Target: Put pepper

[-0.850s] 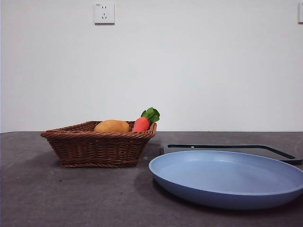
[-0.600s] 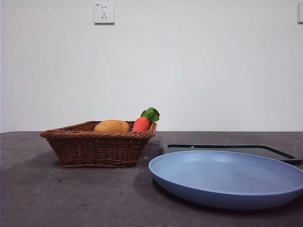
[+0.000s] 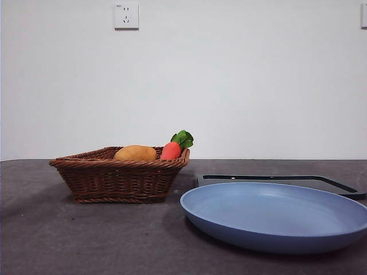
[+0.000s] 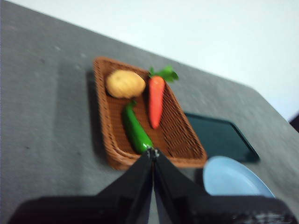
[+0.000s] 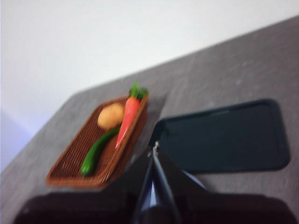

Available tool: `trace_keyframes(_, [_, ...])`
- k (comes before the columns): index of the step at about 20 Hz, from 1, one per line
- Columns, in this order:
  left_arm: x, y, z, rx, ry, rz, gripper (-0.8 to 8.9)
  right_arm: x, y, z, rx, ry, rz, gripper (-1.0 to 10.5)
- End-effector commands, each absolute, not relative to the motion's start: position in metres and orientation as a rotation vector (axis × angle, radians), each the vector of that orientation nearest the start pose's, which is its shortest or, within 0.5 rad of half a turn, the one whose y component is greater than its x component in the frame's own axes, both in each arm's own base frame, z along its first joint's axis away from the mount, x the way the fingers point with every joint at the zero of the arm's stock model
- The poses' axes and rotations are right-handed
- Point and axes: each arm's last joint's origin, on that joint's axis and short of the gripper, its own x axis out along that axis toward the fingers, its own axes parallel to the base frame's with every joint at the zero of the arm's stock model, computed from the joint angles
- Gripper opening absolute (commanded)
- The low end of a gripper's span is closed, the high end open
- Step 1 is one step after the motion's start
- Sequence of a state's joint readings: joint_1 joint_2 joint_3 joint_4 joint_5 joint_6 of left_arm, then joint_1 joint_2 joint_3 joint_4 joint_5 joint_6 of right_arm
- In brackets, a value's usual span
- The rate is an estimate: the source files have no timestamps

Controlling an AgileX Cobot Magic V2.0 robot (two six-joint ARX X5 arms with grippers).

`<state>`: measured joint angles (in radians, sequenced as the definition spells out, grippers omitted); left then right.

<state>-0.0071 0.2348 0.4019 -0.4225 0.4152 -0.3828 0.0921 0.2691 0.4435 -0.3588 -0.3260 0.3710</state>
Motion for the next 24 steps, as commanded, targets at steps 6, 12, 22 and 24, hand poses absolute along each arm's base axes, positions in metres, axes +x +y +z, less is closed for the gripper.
trace_keyframes(6, [0.090, -0.015, 0.277, -0.236, 0.478, -0.504, 0.07, 0.089, 0.020, 0.305, 0.189, 0.475, 0.482, 0.1])
trace_keyframes(12, [0.088, -0.017, 0.294, -0.142, 0.597, -0.583, 0.06, 0.086, 0.020, 0.323, 0.053, 0.646, 0.517, 0.1])
trace_keyframes(22, [0.085, -0.018, 0.303, -0.112, 0.610, -0.603, 3.81, 0.088, 0.020, 0.325, 0.046, 0.740, 0.520, 3.0])
trace_keyframes(24, [0.085, -0.018, 0.303, -0.113, 0.607, -0.603, 3.79, 0.091, 0.021, 0.323, 0.050, 0.757, 0.520, 3.1])
